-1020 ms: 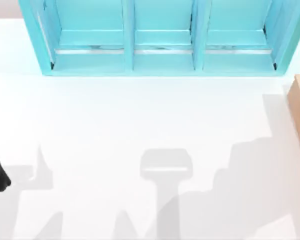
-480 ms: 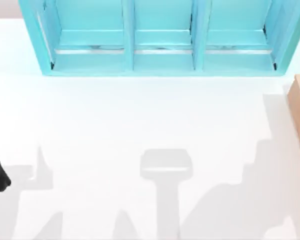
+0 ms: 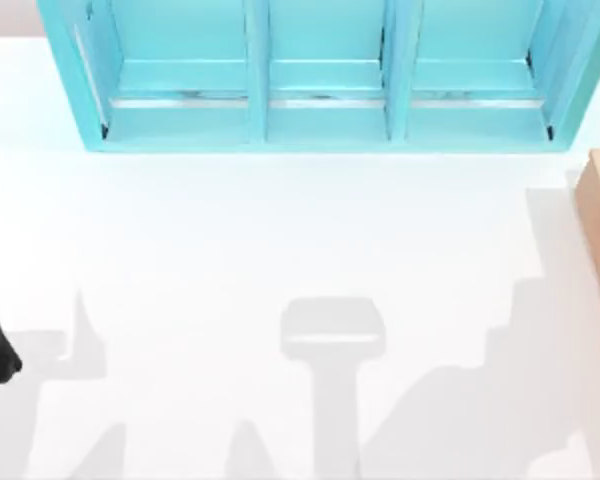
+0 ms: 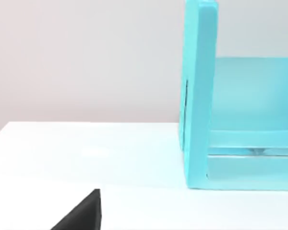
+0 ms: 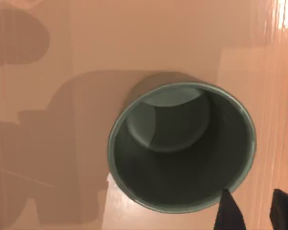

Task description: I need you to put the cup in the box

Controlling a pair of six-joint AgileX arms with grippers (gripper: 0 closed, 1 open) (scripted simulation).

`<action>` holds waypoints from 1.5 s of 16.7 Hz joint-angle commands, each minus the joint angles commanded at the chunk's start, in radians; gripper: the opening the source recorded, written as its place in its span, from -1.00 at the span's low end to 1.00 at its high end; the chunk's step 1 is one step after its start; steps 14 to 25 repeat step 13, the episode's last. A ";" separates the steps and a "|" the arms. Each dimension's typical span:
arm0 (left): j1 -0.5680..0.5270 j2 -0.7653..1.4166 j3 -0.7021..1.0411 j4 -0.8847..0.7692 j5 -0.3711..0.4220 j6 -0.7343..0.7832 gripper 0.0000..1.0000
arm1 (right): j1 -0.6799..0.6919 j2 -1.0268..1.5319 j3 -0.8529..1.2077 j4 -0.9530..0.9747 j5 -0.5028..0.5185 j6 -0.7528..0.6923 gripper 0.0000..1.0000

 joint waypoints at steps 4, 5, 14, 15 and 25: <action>0.000 0.000 0.000 0.000 0.000 0.000 1.00 | 0.000 0.000 0.000 0.000 0.000 0.000 0.51; 0.000 0.000 0.000 0.000 0.000 0.000 1.00 | 0.000 0.000 0.000 0.000 0.000 0.000 0.66; 0.000 0.000 0.000 0.000 0.000 0.000 1.00 | 0.000 0.000 0.000 0.000 0.000 0.000 1.00; 0.000 0.000 0.000 0.000 0.000 0.000 1.00 | 0.000 0.000 0.000 0.000 0.000 0.000 1.00; 0.000 0.000 0.000 0.000 0.000 0.000 1.00 | 0.000 0.000 0.000 0.000 0.000 0.000 1.00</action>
